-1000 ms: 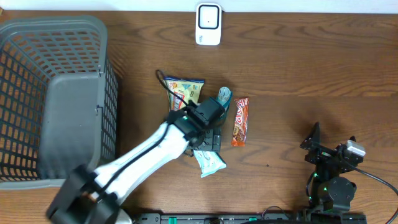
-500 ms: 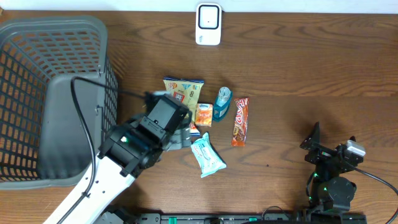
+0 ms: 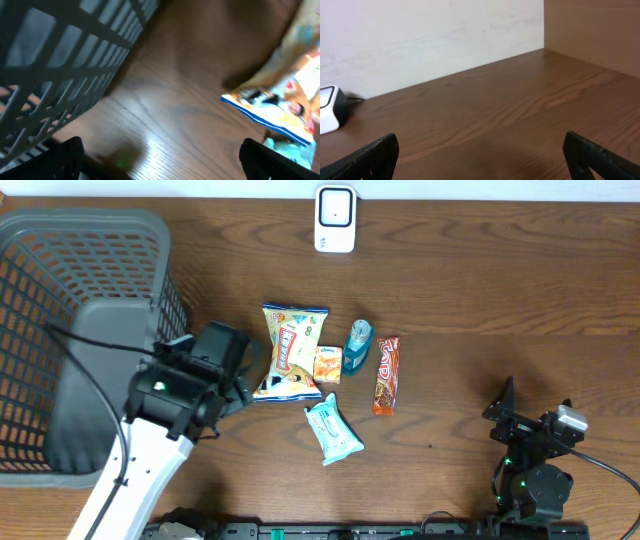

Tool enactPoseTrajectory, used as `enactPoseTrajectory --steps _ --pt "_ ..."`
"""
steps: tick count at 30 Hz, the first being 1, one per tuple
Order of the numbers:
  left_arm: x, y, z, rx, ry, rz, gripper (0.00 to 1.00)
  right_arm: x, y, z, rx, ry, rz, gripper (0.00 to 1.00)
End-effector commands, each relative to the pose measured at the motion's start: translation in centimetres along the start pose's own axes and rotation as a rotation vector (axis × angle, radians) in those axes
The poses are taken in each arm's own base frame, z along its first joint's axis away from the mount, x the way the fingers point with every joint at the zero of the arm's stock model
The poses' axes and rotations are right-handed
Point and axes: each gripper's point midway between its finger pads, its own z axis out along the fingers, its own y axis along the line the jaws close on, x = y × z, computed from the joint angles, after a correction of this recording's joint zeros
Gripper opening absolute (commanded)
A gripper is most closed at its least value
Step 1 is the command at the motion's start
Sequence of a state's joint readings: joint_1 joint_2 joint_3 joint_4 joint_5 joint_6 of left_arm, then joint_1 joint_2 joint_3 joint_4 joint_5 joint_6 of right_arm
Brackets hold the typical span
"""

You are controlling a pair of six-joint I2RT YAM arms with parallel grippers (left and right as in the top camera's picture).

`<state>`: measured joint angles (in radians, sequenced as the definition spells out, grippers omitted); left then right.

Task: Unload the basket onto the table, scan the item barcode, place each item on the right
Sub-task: 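Retract the left arm back past the basket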

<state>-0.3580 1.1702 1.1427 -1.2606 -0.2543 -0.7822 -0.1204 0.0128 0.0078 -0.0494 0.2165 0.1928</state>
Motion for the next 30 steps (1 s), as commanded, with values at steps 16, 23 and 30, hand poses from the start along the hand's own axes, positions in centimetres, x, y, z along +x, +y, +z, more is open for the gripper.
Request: enactPoseTrajectory --steps 16,23,30 --pt "-7.4 -5.9 -10.1 0.531 -0.462 0.073 0.98 0.1 -0.2 0.0 0.006 0.001 -0.011 0.99" --pt "-14.9 -5.9 -27.6 0.789 -1.203 0.147 0.98 0.1 -0.2 0.0 0.006 0.001 -0.011 0.99" --pt "-16.1 -2.9 -32.8 0.581 -1.465 0.274 0.98 0.1 -0.2 0.0 0.006 0.001 -0.011 0.99"
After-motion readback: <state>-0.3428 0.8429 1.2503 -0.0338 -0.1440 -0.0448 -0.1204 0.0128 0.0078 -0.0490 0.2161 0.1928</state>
